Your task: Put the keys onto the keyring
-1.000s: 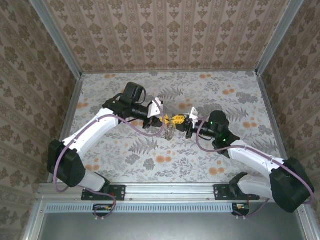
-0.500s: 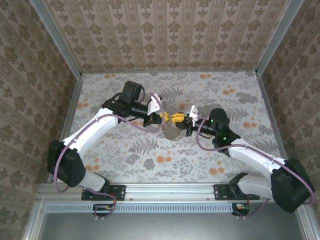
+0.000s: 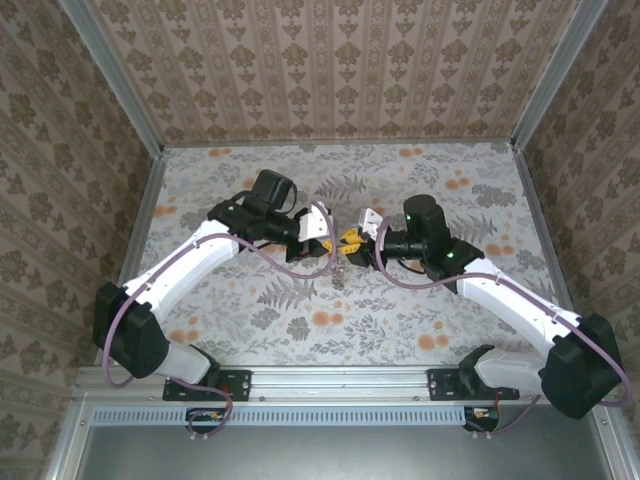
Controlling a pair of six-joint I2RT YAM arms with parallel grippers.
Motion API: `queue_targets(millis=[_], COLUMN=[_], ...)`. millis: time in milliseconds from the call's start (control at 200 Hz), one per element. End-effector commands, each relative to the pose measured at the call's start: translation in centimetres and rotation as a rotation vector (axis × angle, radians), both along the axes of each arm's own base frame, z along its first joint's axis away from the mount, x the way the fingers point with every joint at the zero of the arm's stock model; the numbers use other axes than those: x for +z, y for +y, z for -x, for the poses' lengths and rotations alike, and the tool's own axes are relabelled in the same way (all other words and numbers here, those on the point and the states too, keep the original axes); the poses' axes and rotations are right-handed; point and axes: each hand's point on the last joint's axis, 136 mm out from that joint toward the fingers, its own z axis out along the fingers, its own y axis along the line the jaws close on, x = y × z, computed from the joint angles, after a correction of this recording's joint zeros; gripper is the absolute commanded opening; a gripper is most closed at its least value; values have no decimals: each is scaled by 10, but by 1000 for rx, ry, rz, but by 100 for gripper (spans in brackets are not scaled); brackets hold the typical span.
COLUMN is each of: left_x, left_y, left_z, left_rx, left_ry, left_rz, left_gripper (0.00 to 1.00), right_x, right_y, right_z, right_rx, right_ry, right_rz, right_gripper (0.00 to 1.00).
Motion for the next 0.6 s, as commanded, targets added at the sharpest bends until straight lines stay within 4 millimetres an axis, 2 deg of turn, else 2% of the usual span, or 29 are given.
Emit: queue_targets(millis=[0, 115, 230, 365, 595], left_x=[15, 13, 11, 14, 18], left_y=[0, 1, 3, 3, 5], left_z=[2, 4, 8, 15, 28], left_rx=[-20, -25, -44, -82, -153], left_ry=[-63, -66, -71, -82, -102], left_rz=[15, 11, 12, 30, 65], left_gripper=[0, 0, 0, 0, 0], right_x=[-6, -12, -23, -23, -16], right_y=[6, 3, -5, -9, -17], right_z=[5, 2, 7, 18, 19], right_rx=[21, -8, 7, 83, 162], right_ry=[79, 90, 59, 3, -76], right_rz=[11, 25, 77, 112, 162], right_gripper=[27, 31, 32, 34, 34])
